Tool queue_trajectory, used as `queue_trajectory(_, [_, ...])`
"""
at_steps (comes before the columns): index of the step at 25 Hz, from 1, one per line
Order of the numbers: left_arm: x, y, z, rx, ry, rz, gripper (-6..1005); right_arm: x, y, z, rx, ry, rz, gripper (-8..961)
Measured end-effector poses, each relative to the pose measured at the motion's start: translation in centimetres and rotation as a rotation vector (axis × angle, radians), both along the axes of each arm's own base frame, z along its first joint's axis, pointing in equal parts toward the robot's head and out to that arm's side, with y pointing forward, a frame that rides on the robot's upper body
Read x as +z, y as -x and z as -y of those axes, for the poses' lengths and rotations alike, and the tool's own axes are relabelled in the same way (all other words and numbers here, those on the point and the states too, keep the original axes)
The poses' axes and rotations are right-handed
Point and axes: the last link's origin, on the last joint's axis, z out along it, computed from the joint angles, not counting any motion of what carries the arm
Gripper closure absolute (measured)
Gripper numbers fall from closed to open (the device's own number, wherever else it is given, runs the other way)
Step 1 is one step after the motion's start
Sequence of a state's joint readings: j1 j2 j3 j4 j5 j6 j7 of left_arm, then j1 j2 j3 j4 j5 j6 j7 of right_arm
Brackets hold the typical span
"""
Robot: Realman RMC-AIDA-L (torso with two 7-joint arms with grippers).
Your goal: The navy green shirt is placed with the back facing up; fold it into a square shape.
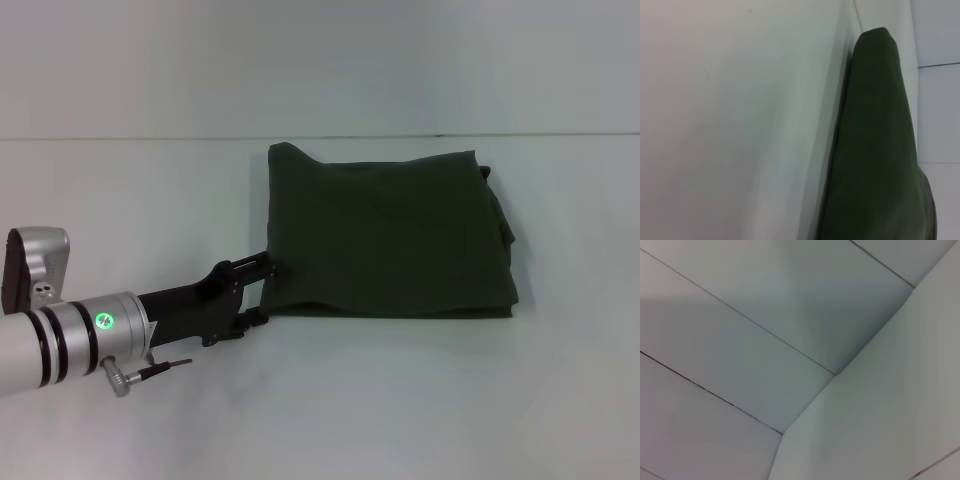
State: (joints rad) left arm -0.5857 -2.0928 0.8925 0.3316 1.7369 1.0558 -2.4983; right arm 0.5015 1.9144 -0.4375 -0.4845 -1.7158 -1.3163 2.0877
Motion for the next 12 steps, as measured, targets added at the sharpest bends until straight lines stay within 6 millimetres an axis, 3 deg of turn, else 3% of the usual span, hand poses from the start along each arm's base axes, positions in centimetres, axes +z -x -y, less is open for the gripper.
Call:
queue_trajectory(9, [-0.07, 0.11, -0.01, -0.007, 0.001, -0.018, 247, 0.12, -0.07, 0.1, -0.001, -0.007, -0.009, 30])
queue_trajectory(12, [-0.12, 0.06, -0.03, -0.008, 0.0, -0.018, 352, 0.1, -0.09, 0.12, -0.002, -0.007, -0.011, 31])
